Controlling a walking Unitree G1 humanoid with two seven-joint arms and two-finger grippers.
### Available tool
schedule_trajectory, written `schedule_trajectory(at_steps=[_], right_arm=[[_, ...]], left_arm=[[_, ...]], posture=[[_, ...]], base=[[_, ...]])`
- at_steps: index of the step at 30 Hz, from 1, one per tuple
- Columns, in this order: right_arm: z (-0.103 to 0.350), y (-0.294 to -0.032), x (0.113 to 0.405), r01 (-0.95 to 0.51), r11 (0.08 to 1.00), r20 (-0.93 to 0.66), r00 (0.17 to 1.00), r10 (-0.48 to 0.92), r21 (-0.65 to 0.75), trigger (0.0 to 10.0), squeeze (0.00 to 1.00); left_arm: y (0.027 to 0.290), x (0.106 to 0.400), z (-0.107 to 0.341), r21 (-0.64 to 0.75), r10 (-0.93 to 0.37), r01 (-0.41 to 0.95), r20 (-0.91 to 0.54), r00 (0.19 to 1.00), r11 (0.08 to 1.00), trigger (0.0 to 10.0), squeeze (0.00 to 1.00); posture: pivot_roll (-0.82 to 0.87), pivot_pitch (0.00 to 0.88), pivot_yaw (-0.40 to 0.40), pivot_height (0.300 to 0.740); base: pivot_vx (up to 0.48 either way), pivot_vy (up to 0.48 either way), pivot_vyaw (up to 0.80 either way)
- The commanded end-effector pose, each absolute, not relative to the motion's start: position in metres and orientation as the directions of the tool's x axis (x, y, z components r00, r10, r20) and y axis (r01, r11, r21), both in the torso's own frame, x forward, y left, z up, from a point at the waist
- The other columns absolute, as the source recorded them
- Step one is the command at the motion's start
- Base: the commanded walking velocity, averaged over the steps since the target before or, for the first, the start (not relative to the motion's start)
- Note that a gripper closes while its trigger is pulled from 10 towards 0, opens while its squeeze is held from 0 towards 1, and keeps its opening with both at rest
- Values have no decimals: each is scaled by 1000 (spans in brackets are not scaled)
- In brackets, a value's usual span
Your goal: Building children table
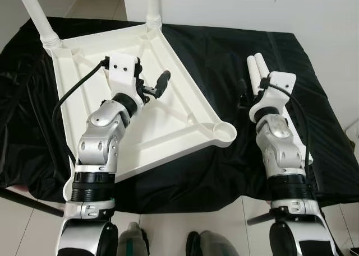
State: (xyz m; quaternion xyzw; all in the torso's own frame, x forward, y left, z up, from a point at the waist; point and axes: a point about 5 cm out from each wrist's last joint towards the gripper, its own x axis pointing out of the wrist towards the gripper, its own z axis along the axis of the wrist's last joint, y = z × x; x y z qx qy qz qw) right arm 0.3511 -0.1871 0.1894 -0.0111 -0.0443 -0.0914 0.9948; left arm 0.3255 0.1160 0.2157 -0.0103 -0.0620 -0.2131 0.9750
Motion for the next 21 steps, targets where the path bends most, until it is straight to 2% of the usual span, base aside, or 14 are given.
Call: schedule_trajectory(at_steps=[1,9,12,14,21], right_arm=[[183,-191,353,221,975,33,975,-220,-36,10000,0],[171,-198,357,301,954,-126,946,-297,9,10000,0],[171,-198,357,301,954,-126,946,-297,9,10000,0],[164,-198,359,324,946,-217,926,-309,34,10000,0],[158,-198,360,341,938,-314,899,-304,69,10000,0]], left_arm=[[118,324,217,36,-383,381,115,917,924,10000,0],[109,316,212,74,-384,377,118,916,923,10000,0],[109,316,212,74,-384,377,118,916,923,10000,0],[104,312,211,92,-392,384,113,913,919,10000,0],[102,310,213,94,-392,383,123,912,919,10000,0]], posture=[[0,52,-21,740],[2,42,-23,740],[2,42,-23,740],[5,36,-25,740],[7,25,-27,740]], base=[[0,0,0],[0,0,0],[0,0,0],[0,0,0],[0,0,0]])
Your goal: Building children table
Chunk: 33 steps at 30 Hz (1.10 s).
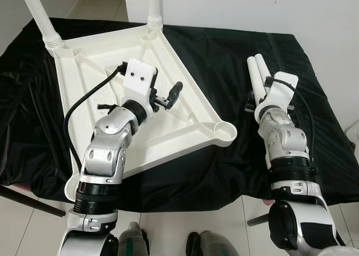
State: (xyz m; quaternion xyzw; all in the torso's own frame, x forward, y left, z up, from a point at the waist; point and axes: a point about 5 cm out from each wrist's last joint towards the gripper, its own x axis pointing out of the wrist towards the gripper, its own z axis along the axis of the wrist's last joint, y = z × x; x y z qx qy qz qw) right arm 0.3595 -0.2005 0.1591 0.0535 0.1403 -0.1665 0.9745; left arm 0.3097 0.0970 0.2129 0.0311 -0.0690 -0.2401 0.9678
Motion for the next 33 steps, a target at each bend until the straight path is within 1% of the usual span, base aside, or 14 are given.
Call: schedule_trajectory(at_steps=[1,10,13,15,18,19,21,25,27,30,31,32,33], right_arm=[[157,-198,361,346,936,-330,894,-304,73,10000,0],[152,-199,360,365,927,-382,871,-309,82,10000,0],[144,-197,358,362,925,-462,845,-270,120,10000,0],[144,-197,358,362,925,-462,845,-270,120,10000,0],[137,-192,356,340,933,-541,811,-225,120,10000,0],[137,-192,356,340,933,-541,811,-225,120,10000,0],[133,-191,355,336,932,-586,785,-199,133,10000,0],[131,-191,354,335,931,-612,769,-183,143,10000,0],[127,-189,353,326,932,-647,747,-153,156,10000,0],[124,-188,352,312,940,-669,729,-146,135,10000,0],[122,-187,351,302,944,-674,726,-137,133,3137,0],[121,-185,351,294,944,-683,721,-119,146,1137,0],[121,-185,351,294,944,-683,721,-119,146,1137,0]], left_arm=[[102,310,213,98,-393,383,123,911,919,10000,0],[101,309,214,104,-395,384,128,909,917,10000,0],[101,308,215,111,-397,384,134,908,917,10000,0],[101,308,215,111,-397,384,134,908,917,10000,0],[99,307,216,114,-399,385,139,906,916,10000,0],[99,307,216,114,-399,385,139,906,916,10000,0],[99,306,217,114,-398,384,144,906,916,10000,0],[98,306,217,111,-396,383,145,907,917,10000,0],[98,306,217,109,-396,383,146,907,917,10000,0],[98,306,217,111,-395,382,145,907,917,10000,0],[98,306,217,110,-395,382,147,907,918,10000,0],[98,307,217,110,-394,381,149,907,918,10000,0],[98,307,217,110,-394,381,149,907,918,10000,0]], posture=[[6,21,-29,740],[6,18,-30,740],[5,16,-30,740],[5,16,-30,740],[1,14,-29,740],[1,14,-29,740],[1,16,-30,740],[-1,17,-32,740],[-1,18,-33,740],[-1,18,-33,740],[0,18,-36,740],[0,18,-36,740],[0,18,-36,740]], base=[[0,0,0],[0,0,0],[0,0,0],[0,0,0],[0,0,0],[0,0,0],[0,0,0],[0,0,0],[0,0,0],[0,0,0],[0,0,0],[0,0,0],[0,0,0]])
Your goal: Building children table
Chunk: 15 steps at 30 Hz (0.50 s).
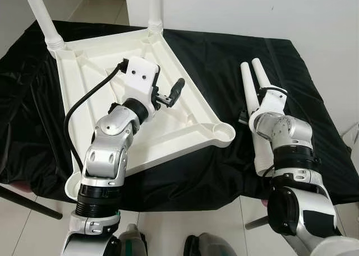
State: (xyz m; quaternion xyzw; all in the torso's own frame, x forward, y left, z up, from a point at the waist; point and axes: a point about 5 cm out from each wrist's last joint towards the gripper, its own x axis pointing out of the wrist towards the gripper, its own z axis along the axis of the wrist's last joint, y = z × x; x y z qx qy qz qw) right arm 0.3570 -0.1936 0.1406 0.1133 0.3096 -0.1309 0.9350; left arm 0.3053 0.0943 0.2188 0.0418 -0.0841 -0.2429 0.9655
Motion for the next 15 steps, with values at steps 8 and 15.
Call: schedule_trajectory(at_steps=[8,15], right_arm=[[124,-177,352,250,946,-694,719,-39,206,0,0],[137,-170,357,195,932,-653,755,56,306,0,0]], left_arm=[[97,307,219,108,-392,379,159,906,919,10000,0],[96,307,220,101,-390,378,163,906,920,10000,0]], posture=[[0,17,-39,740],[3,17,-44,740]], base=[[0,0,0],[0,0,0]])
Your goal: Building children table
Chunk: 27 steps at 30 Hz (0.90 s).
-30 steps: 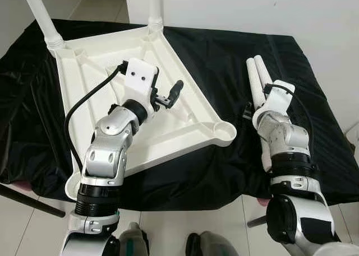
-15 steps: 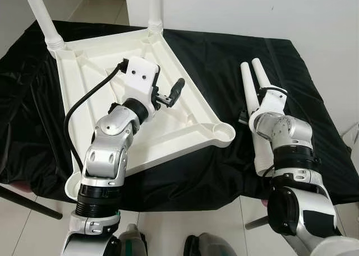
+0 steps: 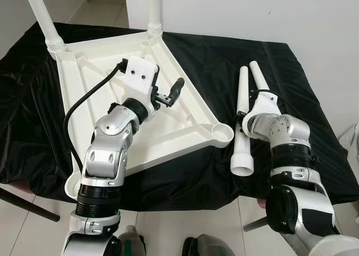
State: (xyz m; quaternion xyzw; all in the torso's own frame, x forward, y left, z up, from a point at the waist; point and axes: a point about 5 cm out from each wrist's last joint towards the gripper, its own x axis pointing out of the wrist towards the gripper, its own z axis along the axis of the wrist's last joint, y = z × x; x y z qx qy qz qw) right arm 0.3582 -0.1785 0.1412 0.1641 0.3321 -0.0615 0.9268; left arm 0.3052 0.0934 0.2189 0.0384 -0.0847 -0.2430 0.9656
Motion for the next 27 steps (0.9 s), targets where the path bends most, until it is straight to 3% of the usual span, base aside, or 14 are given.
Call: schedule_trajectory(at_steps=[1,2,3,5,6,10,24,27], right_arm=[[140,-170,359,190,930,-638,768,58,314,0,0],[143,-170,360,177,926,-625,777,76,333,0,0],[151,-170,362,149,930,-593,801,85,335,2627,0],[156,-169,364,130,934,-573,814,91,333,2627,0],[162,-168,366,90,937,-544,831,116,338,10000,0],[179,-164,368,3,937,-481,858,178,350,10000,0],[219,-173,375,-76,934,-340,918,202,350,10000,0],[222,-176,374,-102,948,-241,954,180,301,10000,0]], left_arm=[[96,307,221,98,-389,377,164,907,921,10000,0],[96,307,221,96,-388,377,165,907,921,10000,0],[97,307,221,95,-387,376,166,907,922,10000,0],[97,308,221,95,-387,376,166,907,922,10000,0],[97,308,222,96,-387,375,166,907,922,10000,0],[96,309,222,99,-387,375,168,907,922,10000,0],[96,313,225,101,-416,404,167,894,909,10000,0],[94,314,226,83,-443,436,166,881,896,10000,0]], posture=[[3,17,-44,740],[3,18,-46,740],[2,18,-46,740],[2,18,-46,740],[1,19,-46,740],[1,24,-45,740],[-1,20,-39,740],[0,18,-39,740]], base=[[0,0,0],[0,0,0],[0,0,0],[0,0,0],[0,0,0],[0,0,0],[0,0,0],[0,0,0]])
